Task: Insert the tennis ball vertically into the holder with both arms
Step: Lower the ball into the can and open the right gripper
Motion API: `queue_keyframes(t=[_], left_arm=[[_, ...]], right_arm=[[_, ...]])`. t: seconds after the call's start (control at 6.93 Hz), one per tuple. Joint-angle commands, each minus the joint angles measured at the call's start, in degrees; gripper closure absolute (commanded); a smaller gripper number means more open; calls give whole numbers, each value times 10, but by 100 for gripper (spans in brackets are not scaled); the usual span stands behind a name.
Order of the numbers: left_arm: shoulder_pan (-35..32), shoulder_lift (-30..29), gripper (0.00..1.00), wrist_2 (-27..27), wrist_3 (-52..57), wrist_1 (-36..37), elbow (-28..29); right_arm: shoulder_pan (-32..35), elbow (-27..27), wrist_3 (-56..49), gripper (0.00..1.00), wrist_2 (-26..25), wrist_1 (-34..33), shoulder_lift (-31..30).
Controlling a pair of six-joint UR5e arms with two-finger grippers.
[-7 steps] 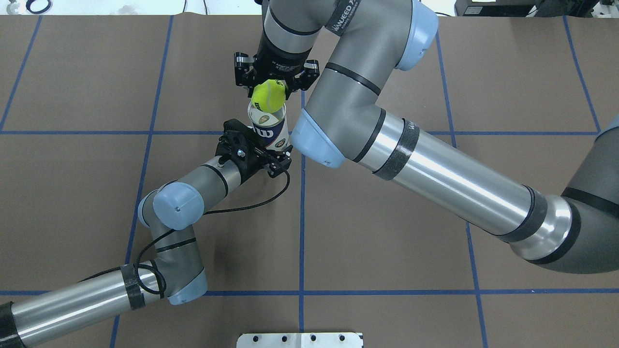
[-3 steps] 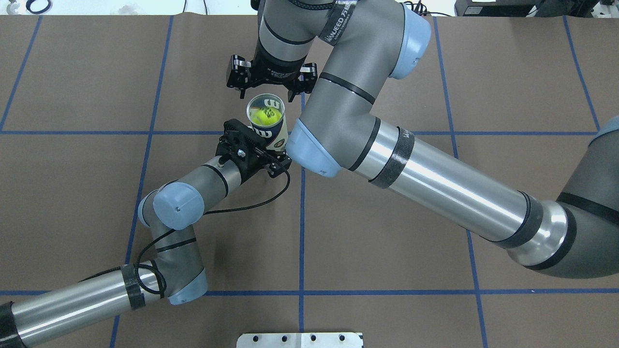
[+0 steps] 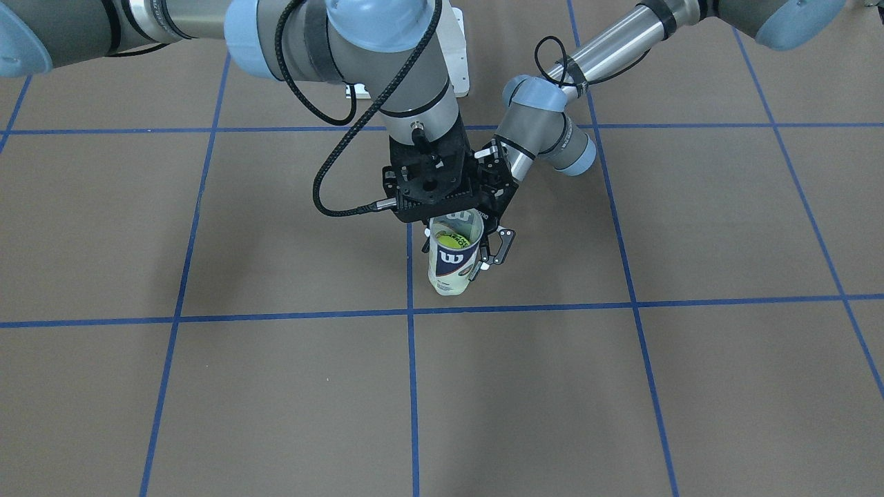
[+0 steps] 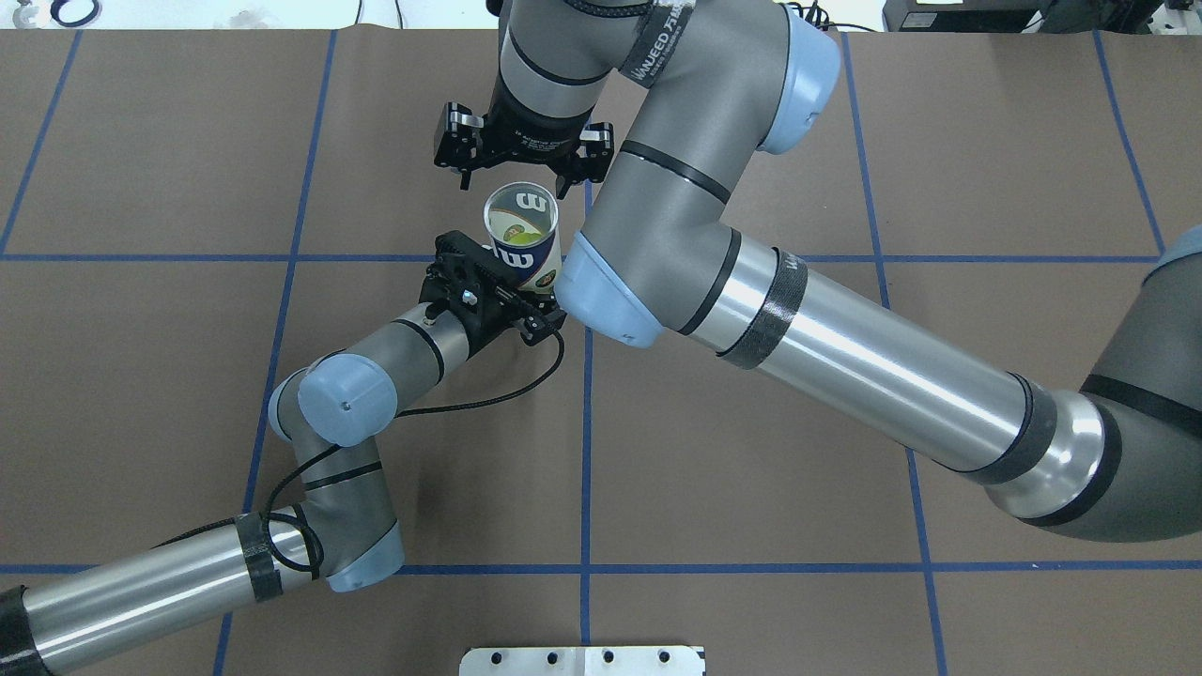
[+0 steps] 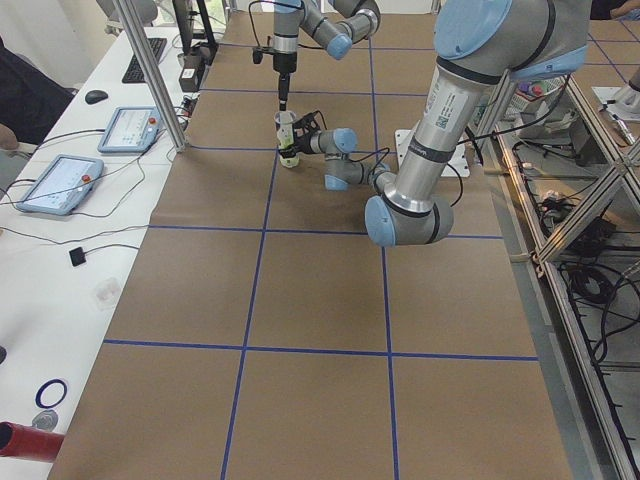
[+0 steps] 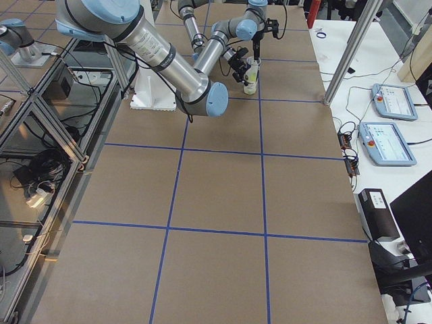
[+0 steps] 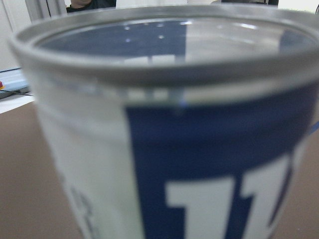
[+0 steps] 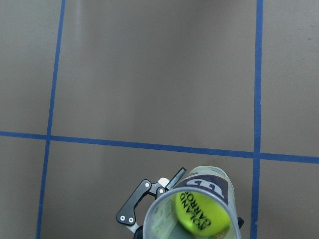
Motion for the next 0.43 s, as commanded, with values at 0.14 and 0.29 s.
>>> queue_keyframes(t=[0.14,0.29], left_arm=[[-1,23,1,-5,0,6,-34],[-1,45,1,-5,0,7,-56]], right_arm=[[2,7,0,1,3,-1,-3],[2,10,0,1,3,-1,-5]])
